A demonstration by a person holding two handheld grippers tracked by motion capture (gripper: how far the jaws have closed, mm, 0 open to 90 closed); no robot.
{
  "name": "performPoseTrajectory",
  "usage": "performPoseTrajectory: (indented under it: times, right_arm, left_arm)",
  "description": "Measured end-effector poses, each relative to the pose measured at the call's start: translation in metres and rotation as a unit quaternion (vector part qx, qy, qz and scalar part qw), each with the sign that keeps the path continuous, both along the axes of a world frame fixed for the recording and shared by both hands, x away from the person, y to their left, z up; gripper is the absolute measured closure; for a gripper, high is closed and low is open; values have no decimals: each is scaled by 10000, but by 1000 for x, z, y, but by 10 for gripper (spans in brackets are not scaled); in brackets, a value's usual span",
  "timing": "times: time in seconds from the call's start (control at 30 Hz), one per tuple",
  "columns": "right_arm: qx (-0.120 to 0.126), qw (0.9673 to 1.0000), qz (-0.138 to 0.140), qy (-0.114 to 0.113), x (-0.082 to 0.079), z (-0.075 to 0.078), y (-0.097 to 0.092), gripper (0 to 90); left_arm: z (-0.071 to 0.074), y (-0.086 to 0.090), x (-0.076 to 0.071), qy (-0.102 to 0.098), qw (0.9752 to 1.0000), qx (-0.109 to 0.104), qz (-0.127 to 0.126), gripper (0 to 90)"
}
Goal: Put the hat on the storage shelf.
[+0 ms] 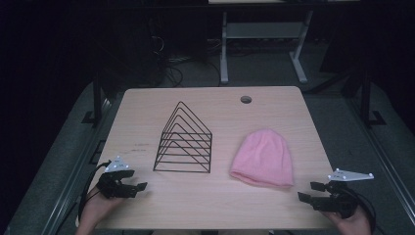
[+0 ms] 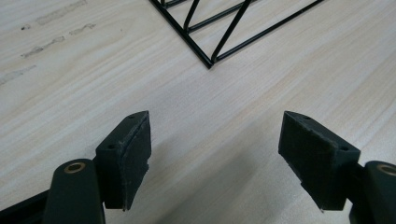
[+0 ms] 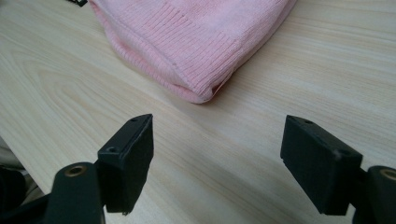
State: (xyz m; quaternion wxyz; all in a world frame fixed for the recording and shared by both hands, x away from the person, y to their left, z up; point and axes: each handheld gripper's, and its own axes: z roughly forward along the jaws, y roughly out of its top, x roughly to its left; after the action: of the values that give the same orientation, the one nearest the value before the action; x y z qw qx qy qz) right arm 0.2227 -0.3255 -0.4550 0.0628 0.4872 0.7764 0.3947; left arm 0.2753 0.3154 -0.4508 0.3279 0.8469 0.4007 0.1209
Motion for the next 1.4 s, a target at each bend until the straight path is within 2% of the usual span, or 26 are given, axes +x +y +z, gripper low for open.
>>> performPoseTrajectory:
  times: [0.17, 0.27, 0.37, 0.5, 0.57, 0.6, 0.7, 0.8, 1.0, 1.03, 1.1, 1.17, 1.23, 1.3, 1.37, 1.4]
  right_arm:
    - [-8, 10000, -2, -32, 1, 2, 1, 237]
    - [-131, 9999, 3, 15, 2, 4, 4, 235]
    - [-131, 9999, 45, 17, 5, 6, 6, 230]
    - [-166, 9997, 201, 8, 22, 15, 14, 218]
    - [-168, 9996, 220, 26, 24, 16, 16, 217]
    - [-154, 9995, 267, 79, 32, 20, 19, 212]
    - [-129, 9994, 290, 101, 38, 22, 21, 212]
    - [-120, 9991, 354, 181, 52, 28, 26, 197]
    - [-239, 9982, 497, 233, 76, 41, 32, 193]
    - [-239, 9982, 497, 233, 76, 41, 32, 193]
    - [-187, 9980, 493, 352, 90, 43, 38, 191]
    - [-269, 9975, 556, 336, 100, 43, 43, 192]
    - [-233, 9974, 571, 365, 104, 43, 46, 192]
    - [-394, 9964, 623, 414, 117, 43, 52, 192]
    - [-412, 9962, 618, 453, 121, 44, 54, 193]
    - [-459, 9957, 640, 485, 128, 45, 56, 195]
  left_arm:
    - [-1, -1, -1, -2, 10000, -12, -17, 254]
    - [-1, 3, 0, 7, 10000, 28, -30, 254]
    - [-1, 5, 0, -22, 10000, -52, 36, 254]
    - [0, 7, 0, -34, 9999, -115, 101, 253]
    - [0, 7, 0, -24, 9999, -98, 84, 253]
    - [-1, 6, 1, 0, 9999, -122, 96, 253]
    - [-1, 5, 1, 15, 9999, -149, 79, 252]
    - [-1, 5, 3, 18, 9998, -176, 80, 251]
    - [-2, 8, 3, 29, 9996, -250, 141, 250]
    - [-2, 8, 3, 29, 9996, -250, 141, 250]
    - [-1, 9, 3, 22, 9997, -221, 137, 250]
    - [0, 9, 2, 20, 9996, -225, 142, 250]
    - [0, 10, 2, 8, 9996, -236, 148, 250]
    - [0, 10, 1, 21, 9996, -238, 153, 250]
    - [-1, 10, 2, 24, 9996, -235, 144, 250]
    - [-1, 9, 2, 20, 9996, -243, 136, 250]
